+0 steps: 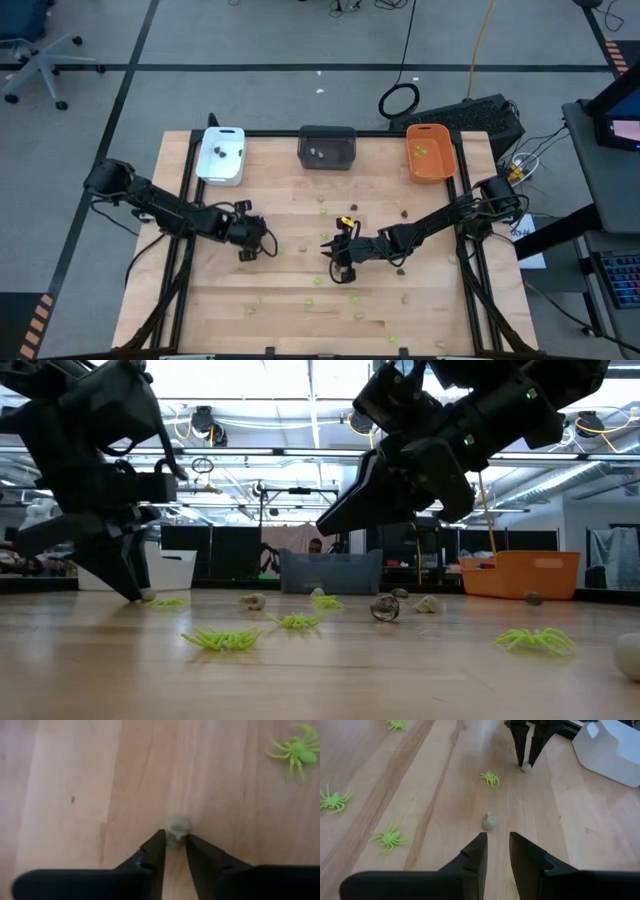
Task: Sort Halloween decoration
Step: Put the white toy skull into the black bin
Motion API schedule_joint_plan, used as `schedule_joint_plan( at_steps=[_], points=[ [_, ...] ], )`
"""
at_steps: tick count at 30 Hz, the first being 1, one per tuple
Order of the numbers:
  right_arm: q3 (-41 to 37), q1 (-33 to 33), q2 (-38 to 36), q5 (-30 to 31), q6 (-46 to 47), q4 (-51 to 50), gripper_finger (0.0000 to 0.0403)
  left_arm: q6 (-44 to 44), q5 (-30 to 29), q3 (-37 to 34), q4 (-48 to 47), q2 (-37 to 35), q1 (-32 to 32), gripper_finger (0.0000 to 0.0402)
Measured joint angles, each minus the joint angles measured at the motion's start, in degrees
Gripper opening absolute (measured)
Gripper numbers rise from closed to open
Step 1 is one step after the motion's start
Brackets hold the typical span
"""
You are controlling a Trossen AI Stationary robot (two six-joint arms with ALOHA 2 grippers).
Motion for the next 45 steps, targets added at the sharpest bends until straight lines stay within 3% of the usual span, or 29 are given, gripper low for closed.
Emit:
schedule_joint_plan(
  at_steps=[7, 45],
  points=[
    [0.00, 0.01, 0.00, 0.00, -0.12, -0.03, 0.0068, 0.08, 1.90, 0.07, 0.17, -0.04, 1.59, 0.0007],
    [0.00, 0.11, 0.00, 0.00, 1.57, -0.25, 0.0068, 2.54, 0.27, 0.04, 18.32, 0.04, 1.71, 0.0000]
  ],
)
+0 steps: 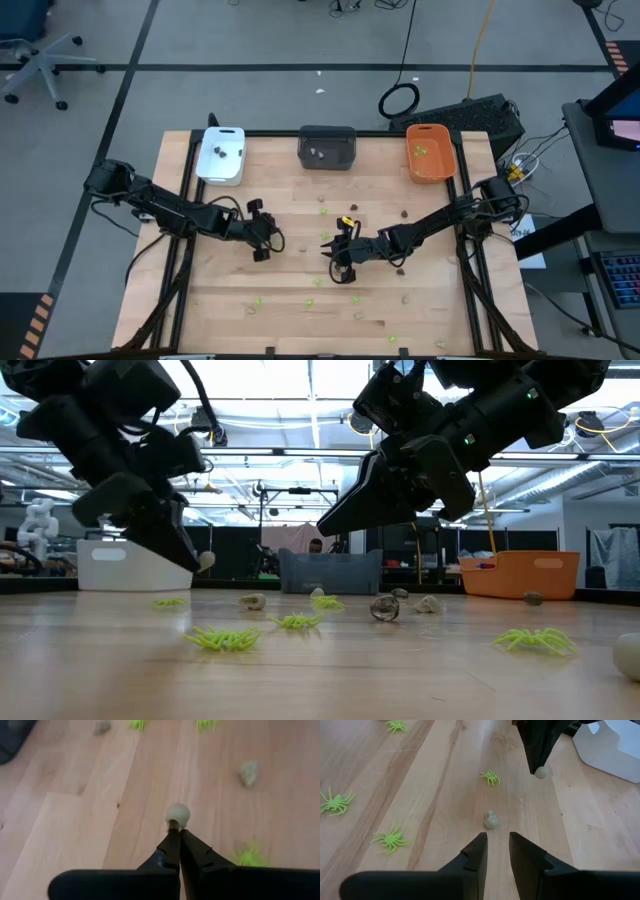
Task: Sort Halloween decoration
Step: Put the white toy skull into the black bin
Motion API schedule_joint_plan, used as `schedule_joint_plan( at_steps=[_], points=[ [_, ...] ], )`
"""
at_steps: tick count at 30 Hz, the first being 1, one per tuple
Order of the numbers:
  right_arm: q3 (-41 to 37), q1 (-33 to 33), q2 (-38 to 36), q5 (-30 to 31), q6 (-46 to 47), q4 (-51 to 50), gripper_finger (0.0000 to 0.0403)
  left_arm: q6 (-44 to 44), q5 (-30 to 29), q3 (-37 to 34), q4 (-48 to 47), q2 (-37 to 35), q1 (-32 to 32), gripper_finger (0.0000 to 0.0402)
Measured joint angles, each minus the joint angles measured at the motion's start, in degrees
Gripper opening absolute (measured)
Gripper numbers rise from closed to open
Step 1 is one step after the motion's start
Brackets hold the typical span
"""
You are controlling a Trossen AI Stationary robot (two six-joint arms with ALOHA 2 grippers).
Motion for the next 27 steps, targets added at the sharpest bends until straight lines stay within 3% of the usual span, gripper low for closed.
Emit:
schedule_joint_plan(
  at_steps=[15, 27],
  points=[
    [0.00, 1.47, -1.60, 0.37, -0.34, -6.90, 0.0068, 4.99, 0.31, 0.01, 19.91, -0.02, 0.53, 0.0000],
    [0.04, 4.97, -2.77, 0.44, 6.12, -8.66, 0.0068, 14.19, 12.89, 0.02, 41.81, -0.03, 7.26, 0.0000]
  ],
)
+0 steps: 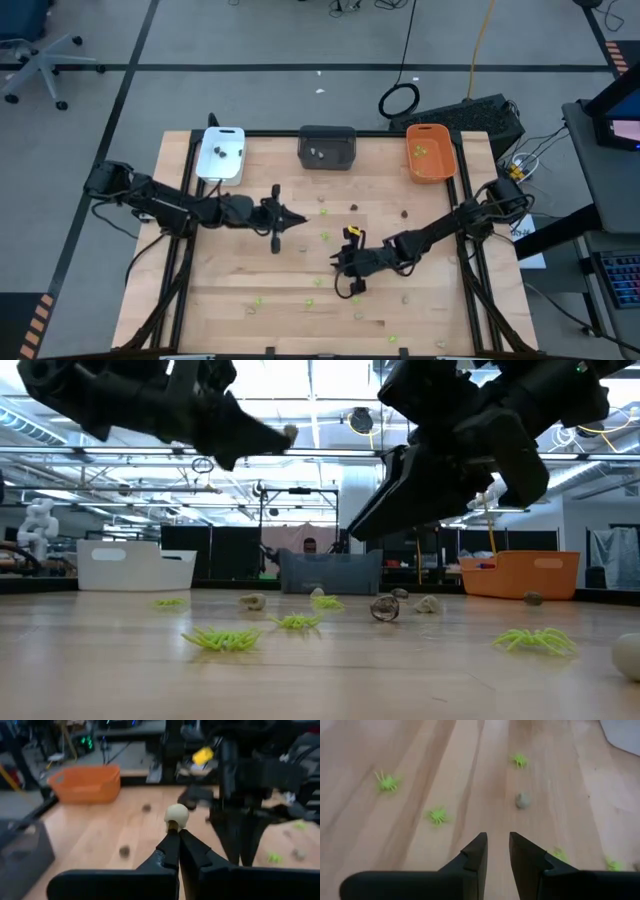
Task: Sort Halloween decoration
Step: Put the white toy skull into the black bin
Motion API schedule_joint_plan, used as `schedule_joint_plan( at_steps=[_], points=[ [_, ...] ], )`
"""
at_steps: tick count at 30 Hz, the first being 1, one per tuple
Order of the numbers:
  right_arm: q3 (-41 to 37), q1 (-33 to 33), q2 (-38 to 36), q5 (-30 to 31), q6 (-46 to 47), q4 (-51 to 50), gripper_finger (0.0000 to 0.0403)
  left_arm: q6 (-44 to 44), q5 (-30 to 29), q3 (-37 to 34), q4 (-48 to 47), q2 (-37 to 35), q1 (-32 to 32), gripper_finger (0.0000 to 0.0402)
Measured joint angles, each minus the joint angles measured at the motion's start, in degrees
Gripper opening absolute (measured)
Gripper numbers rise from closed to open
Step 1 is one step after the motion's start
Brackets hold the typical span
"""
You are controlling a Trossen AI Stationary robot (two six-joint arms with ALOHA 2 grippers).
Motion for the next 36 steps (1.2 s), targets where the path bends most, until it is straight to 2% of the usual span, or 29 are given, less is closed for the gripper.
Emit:
schedule_joint_plan(
  at_steps=[11, 17, 23, 28, 32, 36],
  points=[
    [0.00, 1.72, 0.03, 0.24, -1.45, 3.31, 0.0068, 3.50, 13.23, 0.00, 9.85, 0.03, 5.53, 0.0000],
    [0.00, 1.74, 0.06, 0.28, -2.38, 3.31, 0.0068, 4.45, 17.23, -0.02, 10.58, 0.05, 6.56, 0.0000],
    [0.00, 1.74, 0.06, 0.56, -3.45, 3.10, 0.0068, 5.44, 16.84, -0.02, 10.56, 0.05, 6.64, 0.0000],
    [-0.07, 2.92, -2.49, 7.65, -3.27, -6.10, 0.0068, 5.44, 11.88, -0.02, 10.54, 0.05, 8.64, 0.0000],
    [-0.07, 4.36, -6.86, 11.65, -1.76, -12.72, 0.0068, 5.71, 4.67, 0.02, 10.55, 0.20, 13.02, 0.0000],
    [-0.06, 5.11, -10.31, 12.26, -0.44, -16.65, 0.0068, 5.30, 3.60, 2.68, 10.51, 3.22, 19.86, 0.0000]
  ],
)
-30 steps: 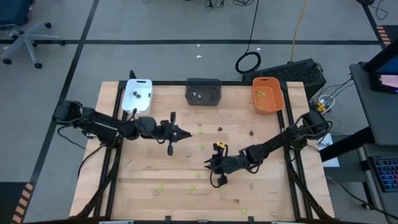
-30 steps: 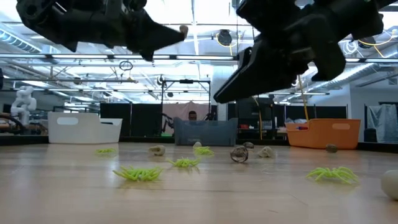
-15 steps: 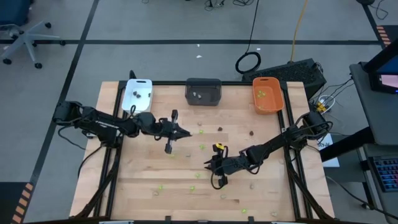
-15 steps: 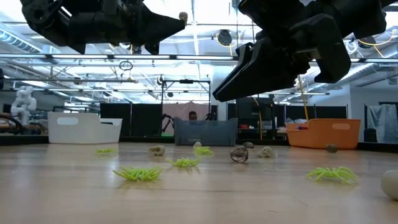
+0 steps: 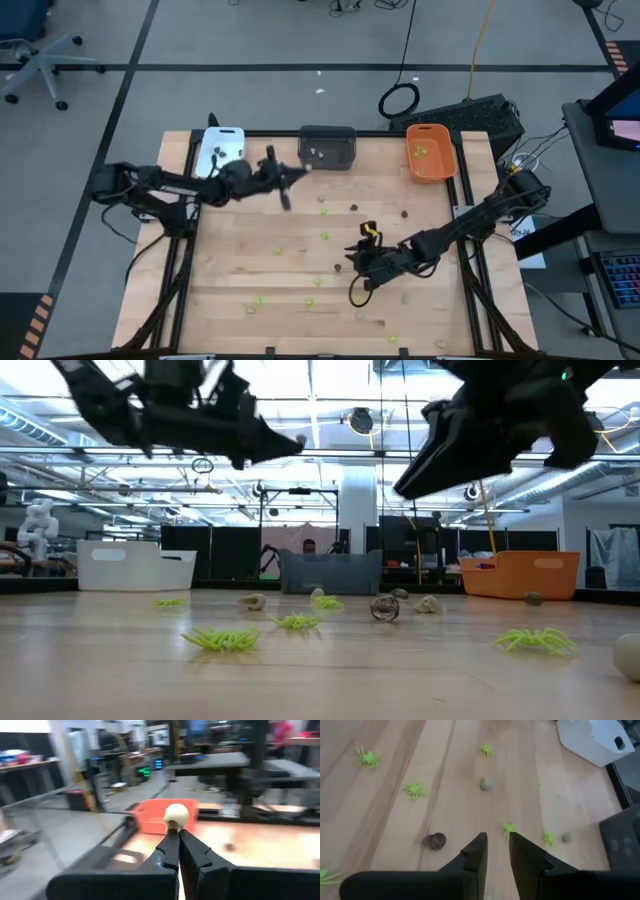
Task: Sort Halloween decoration
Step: Put the white toy skull into the black bin
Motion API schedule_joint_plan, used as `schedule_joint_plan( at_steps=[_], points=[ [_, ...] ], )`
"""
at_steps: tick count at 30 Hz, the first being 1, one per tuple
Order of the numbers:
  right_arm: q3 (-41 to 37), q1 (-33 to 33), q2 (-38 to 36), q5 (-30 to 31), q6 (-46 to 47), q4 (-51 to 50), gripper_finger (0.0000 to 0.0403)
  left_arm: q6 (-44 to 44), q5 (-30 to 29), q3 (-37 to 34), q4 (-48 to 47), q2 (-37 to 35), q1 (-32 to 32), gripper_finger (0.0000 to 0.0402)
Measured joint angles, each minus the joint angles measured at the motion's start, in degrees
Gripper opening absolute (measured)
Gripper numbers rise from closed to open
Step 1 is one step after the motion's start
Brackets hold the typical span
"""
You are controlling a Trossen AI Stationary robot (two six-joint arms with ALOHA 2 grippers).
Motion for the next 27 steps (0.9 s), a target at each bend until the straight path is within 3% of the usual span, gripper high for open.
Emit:
schedule_joint_plan(
  at_steps=[4, 11, 19, 24, 27],
  points=[
    [0.02, 0.41, -1.47, 0.06, 1.01, -2.67, 0.0068, -4.52, 2.09, 5.72, -2.99, 6.46, 6.40, 0.0000],
    [0.02, 0.39, -1.48, 0.09, 5.12, -6.16, 0.0068, -9.06, 0.56, 18.52, -21.91, 17.40, 14.14, 0.0000],
    [0.02, 0.43, -1.48, 1.42, 6.10, -7.89, 0.0068, -7.54, -1.48, 30.79, -39.07, 24.84, 14.11, 0.0000],
    [0.02, 0.43, -1.48, 1.43, 6.30, -8.08, 0.0068, -7.45, -6.76, 32.97, -42.80, 25.58, 13.10, 0.0005],
    [0.02, 0.41, -1.48, 1.69, 6.54, -8.20, 0.0068, -7.44, -7.74, 33.26, -45.53, 25.64, 13.07, 0.0030]
  ],
)
